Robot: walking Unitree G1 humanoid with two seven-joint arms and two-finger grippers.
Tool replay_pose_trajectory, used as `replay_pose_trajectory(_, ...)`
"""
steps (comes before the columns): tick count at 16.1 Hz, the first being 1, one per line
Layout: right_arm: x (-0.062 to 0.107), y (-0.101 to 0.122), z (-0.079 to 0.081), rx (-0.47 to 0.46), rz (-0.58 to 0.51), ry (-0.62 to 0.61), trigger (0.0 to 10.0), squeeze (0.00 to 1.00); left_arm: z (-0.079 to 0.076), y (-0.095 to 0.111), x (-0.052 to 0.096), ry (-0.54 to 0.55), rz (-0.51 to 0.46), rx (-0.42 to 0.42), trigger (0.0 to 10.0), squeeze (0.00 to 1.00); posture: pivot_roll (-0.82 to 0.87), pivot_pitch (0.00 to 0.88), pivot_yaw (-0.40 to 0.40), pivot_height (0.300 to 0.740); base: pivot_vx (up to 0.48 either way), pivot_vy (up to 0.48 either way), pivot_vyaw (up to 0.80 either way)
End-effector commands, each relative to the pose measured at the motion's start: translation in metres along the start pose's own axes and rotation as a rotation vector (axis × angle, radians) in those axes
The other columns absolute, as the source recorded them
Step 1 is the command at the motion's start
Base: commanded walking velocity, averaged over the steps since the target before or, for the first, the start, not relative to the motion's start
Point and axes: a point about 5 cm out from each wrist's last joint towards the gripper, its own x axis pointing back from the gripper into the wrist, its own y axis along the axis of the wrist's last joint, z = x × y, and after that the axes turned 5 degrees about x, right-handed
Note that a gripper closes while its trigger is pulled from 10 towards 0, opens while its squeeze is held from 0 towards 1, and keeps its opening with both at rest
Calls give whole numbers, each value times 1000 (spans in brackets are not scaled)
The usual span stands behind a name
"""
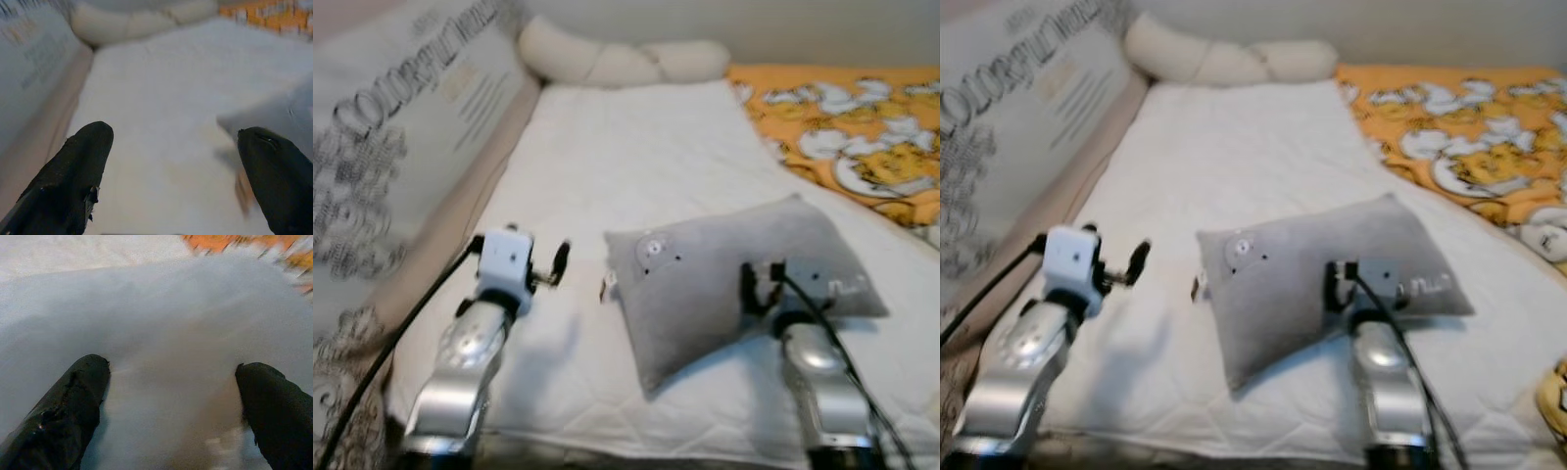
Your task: Clean up the room
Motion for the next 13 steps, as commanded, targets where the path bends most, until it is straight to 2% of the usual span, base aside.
replay_pose_trajectory(1,-2,-3,-13,-88,37,-61,10000,1000,-9,3,1,-79,3,-27,10000,78,35,0,36,740,0,0,0)
replay_pose_trajectory(2,-2,-4,-15,-142,52,-69,10000,1000,-12,3,2,-116,9,-56,10000,78,35,0,35,740,0,0,0)
replay_pose_trajectory(4,-2,-6,-17,-192,73,-93,10000,1000,-15,5,5,-177,14,-90,10000,78,37,0,34,740,0,0,0)
replay_pose_trajectory(6,3,-15,-35,-294,120,-267,10000,1000,-15,11,9,-233,16,-108,10000,78,44,0,29,740,0,0,0)
replay_pose_trajectory(9,7,-26,-49,-418,159,-382,10000,1000,-13,10,12,-258,25,-116,10000,78,44,0,29,740,0,0,0)
replay_pose_trajectory(10,6,-29,-46,-486,172,-343,10000,1000,-14,10,14,-283,32,-118,10000,82,42,0,30,740,0,0,0)
replay_pose_trajectory(11,2,-28,-27,-645,157,-134,10000,1000,-15,10,14,-310,40,-122,10000,82,39,0,34,740,0,0,0)
replay_pose_trajectory(12,2,-23,-13,-750,128,30,10000,1000,-16,10,15,-329,44,-125,10000,82,42,0,34,740,0,0,0)
replay_pose_trajectory(13,3,-21,-13,-761,92,48,10000,1000,-16,11,15,-346,46,-127,10000,82,42,0,35,740,0,0,0)
